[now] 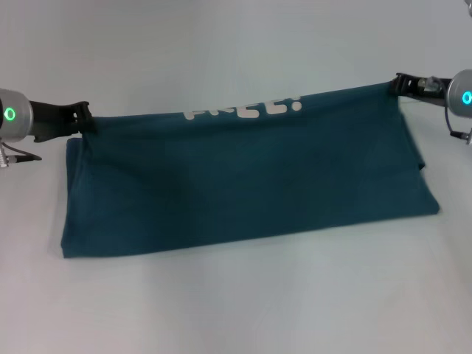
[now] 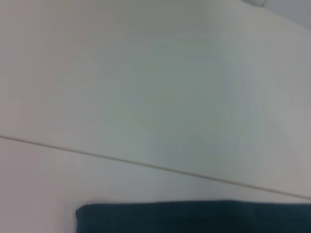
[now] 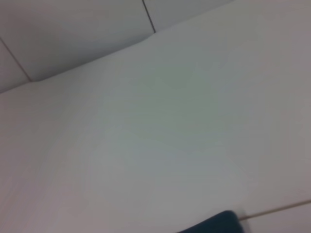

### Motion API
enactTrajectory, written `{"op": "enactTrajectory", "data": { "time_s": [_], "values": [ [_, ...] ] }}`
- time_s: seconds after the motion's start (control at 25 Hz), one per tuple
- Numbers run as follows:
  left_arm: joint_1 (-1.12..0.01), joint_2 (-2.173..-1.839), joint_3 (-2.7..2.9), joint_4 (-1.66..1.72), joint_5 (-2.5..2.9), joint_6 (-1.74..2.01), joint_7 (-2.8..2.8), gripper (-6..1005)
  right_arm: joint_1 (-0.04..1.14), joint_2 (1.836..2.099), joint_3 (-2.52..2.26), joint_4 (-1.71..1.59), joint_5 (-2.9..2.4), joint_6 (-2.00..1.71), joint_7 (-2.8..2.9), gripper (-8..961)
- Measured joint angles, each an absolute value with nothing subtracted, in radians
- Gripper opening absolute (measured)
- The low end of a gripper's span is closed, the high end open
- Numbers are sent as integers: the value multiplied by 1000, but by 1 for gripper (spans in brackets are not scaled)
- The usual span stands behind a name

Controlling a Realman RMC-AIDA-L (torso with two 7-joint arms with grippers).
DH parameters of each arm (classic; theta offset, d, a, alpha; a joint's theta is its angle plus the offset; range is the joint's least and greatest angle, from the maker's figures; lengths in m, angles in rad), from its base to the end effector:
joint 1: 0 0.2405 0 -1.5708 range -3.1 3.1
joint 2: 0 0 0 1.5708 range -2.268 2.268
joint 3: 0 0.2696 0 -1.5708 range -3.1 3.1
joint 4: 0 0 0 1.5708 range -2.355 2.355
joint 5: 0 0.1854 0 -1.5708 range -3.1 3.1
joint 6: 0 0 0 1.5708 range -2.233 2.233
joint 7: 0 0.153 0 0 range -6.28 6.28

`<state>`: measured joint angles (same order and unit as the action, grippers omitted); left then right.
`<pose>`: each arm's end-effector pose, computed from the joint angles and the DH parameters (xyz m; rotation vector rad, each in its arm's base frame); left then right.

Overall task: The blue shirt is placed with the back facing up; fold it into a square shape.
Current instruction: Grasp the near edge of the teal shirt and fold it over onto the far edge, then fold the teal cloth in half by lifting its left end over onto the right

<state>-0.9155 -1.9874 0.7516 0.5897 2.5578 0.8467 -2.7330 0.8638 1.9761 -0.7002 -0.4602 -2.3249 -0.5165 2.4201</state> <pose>-0.2366 0.4732 0.0274 -1.8406 -1.5419 -0.3153 0.2759 0.4821 0.0468 -1.6628 1.3648 0.4431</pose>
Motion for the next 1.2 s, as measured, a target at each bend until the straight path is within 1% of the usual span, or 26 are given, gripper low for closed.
{"op": "enactTrajectory", "data": {
  "time_s": [0.2, 0.44, 0.48, 0.56, 0.6, 0.64, 0.72, 0.8, 0.88, 0.96, 1.08, 1.2],
  "values": [
    [-912, -1996, 738, 588, 2557, 805, -2752, 113, 901, 1925, -701, -402, -2332, -512, 2427, 65],
    [-894, -2003, 735, 599, 2557, 797, -2763, 119, 902, 1898, -700, -411, -2334, -545, 2453, 245],
    [-887, -2003, 733, 609, 2556, 797, -2766, 120, 895, 1894, -697, -417, -2333, -562, 2459, 295],
    [-865, -2007, 722, 637, 2545, 800, -2768, 267, 875, 1887, -685, -440, -2322, -616, 2466, 394],
    [-852, -2010, 718, 652, 2535, 805, -2766, 341, 858, 1886, -678, -462, -2308, -655, 2465, 443],
    [-833, -2016, 715, 675, 2516, 820, -2759, 369, 841, 1886, -672, -484, -2292, -696, 2461, 493],
    [-793, -2026, 713, 725, 2471, 863, -2732, 424, 787, 1896, -664, -556, -2219, -804, 2434, 553],
    [-733, -2038, 710, 789, 2368, 941, -2676, 480, 711, 1919, -662, -640, -2090, -942, 2362, 613],
    [-672, -2044, 710, 825, 2222, 1037, -2593, 512, 646, 1937, -660, -692, -1970, -1050, 2294, 673],
    [-608, -2045, 710, 834, 2068, 1134, -2519, 544, 581, 1947, -657, -713, -1855, -1152, 2232, 668],
    [-530, -2045, 706, 815, 1910, 1232, -2475, 593, 517, 1938, -643, -680, -1775, -1267, 2185, 660],
    [-474, -2058, 672, 772, 1840, 1291, -2444, 641, 467, 1929, -602, -630, -1762, -1346, 2161, 669]
  ]
}}
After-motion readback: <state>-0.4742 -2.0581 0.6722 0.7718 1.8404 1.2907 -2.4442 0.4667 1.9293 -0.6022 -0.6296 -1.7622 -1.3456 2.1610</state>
